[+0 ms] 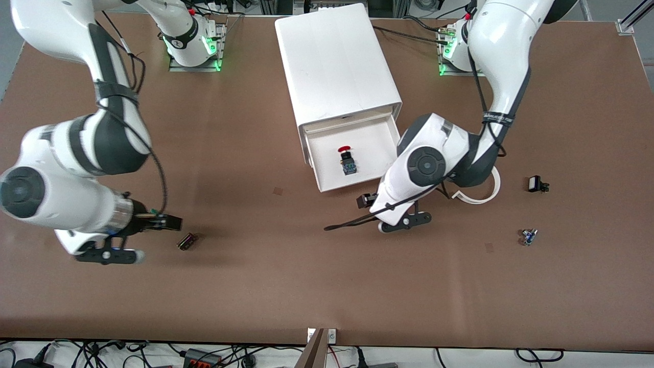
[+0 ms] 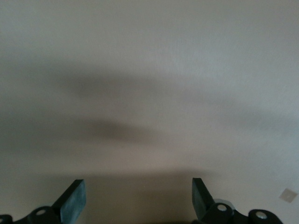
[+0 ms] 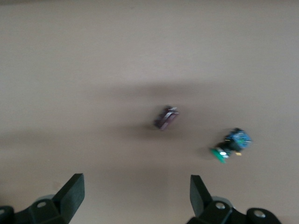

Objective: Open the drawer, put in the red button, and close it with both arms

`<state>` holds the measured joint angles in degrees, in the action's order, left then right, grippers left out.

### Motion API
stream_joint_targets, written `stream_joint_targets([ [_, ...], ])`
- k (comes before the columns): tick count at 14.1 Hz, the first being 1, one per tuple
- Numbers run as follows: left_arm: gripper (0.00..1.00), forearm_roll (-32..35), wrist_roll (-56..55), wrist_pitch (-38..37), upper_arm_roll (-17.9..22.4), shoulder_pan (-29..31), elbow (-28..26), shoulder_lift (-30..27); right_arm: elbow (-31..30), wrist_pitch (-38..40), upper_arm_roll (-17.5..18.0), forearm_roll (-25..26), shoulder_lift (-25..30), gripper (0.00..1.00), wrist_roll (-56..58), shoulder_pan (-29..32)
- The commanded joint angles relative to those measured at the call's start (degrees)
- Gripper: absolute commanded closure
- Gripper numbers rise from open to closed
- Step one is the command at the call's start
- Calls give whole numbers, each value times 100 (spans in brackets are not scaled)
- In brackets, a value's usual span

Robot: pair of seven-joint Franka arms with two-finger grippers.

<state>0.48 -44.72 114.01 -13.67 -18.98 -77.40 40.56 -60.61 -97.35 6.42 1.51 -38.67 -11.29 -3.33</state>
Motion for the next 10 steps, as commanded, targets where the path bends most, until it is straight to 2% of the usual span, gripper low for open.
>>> stream_joint_targets([
  [1,0,111,-108,69,14,-166,-397,-101,-135,199,96,51,377,0,346,358],
  [3,0,85,-221,51,-65,-185,-617,-215,-135,434,96,42,518,0,513,552],
  [7,0,-3,-511,-2,-636,-18,-978,-259,-135,892,53,33,930,0,689,755],
  [10,0,-91,-1055,-10,-1040,53,-1136,-321,-686,841,-526,-10,1509,0,1146,536],
])
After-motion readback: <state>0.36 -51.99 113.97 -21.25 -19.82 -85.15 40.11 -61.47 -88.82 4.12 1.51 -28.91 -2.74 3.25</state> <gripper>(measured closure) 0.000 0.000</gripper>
